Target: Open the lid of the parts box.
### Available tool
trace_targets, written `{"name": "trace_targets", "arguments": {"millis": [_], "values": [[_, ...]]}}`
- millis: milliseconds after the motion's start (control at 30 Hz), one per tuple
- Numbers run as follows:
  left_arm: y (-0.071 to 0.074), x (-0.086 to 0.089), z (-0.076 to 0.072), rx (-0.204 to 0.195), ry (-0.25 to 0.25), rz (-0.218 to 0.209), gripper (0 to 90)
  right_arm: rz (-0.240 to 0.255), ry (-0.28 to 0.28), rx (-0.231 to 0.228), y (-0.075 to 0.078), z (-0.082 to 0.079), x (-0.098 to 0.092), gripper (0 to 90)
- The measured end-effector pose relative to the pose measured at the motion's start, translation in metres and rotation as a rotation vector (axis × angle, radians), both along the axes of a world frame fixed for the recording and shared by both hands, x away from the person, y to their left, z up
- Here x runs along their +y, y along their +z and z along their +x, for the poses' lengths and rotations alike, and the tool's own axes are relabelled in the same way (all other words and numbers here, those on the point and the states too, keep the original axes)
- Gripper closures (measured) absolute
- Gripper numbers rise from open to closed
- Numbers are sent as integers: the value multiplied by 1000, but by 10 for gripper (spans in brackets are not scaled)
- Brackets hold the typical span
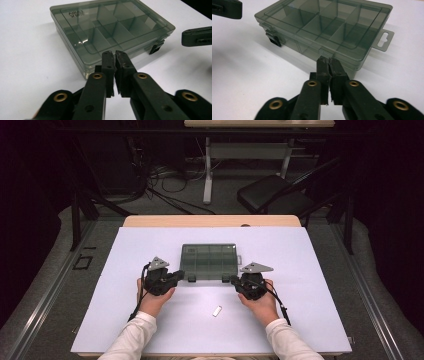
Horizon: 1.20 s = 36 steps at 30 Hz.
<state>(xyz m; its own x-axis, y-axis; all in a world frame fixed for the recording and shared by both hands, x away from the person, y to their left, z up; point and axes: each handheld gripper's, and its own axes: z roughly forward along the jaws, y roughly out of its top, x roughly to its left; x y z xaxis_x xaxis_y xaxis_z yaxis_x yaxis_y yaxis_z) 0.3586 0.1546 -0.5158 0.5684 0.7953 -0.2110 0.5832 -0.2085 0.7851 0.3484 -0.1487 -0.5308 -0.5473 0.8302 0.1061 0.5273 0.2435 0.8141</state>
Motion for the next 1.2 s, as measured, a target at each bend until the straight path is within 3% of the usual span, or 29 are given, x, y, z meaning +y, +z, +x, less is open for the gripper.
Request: {"name": "trace_targets", "arguments": {"millis": [200,1200], "values": [[-6,-4,0,20,1,19,900,-40,4,20,-11,6,7,900],[-12,-2,1,44,-6,30,900,-25,-34,26,-20,15,8,900]]}}
